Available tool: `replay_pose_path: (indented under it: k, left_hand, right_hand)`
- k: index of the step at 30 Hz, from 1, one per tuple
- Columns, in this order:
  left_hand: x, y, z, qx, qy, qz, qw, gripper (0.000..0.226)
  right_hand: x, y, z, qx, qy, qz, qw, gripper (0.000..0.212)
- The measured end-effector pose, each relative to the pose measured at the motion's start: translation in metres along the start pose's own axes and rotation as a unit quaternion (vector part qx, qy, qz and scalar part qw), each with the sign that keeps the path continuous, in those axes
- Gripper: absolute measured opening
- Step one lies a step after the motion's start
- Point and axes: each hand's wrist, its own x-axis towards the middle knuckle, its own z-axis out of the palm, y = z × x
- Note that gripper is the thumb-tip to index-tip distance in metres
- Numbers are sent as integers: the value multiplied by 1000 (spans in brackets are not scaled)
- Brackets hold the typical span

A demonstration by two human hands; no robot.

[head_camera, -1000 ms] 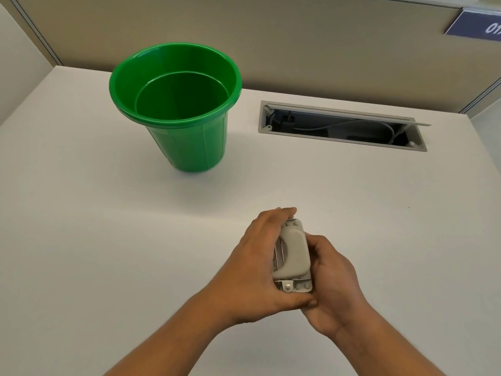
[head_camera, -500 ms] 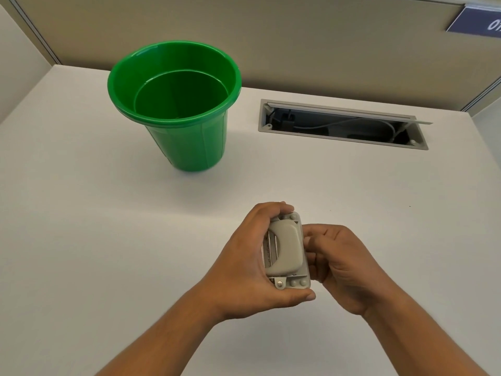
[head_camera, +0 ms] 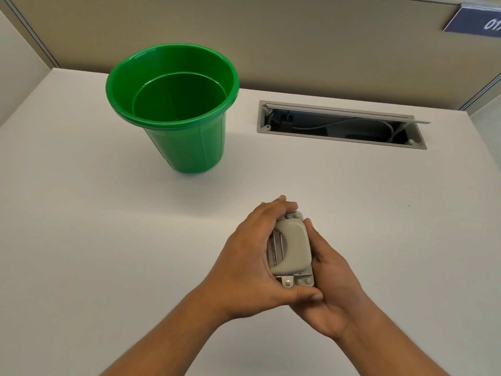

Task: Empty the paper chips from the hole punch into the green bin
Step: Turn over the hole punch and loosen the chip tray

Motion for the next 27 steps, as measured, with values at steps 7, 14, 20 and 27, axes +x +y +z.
replay_pose_path:
  k: [7, 14, 20, 27]
  left_hand:
    - [-2, 0, 0, -30, 1, 7, 1000, 100]
    - [-4, -1, 2, -41, -1, 29, 999, 102]
    - [-1, 6, 4, -43, -3, 50, 998, 102]
    - [0, 6, 5, -38, -1, 44, 998, 101]
  right_hand:
    - [-2, -2, -2, 38, 1, 42, 998, 43]
    - [-4, -5, 0, 57, -17, 46, 997, 37]
    - [-4, -3, 1, 79, -13, 39, 996, 34]
    - [-2, -4, 0, 56, 10, 28, 998, 32]
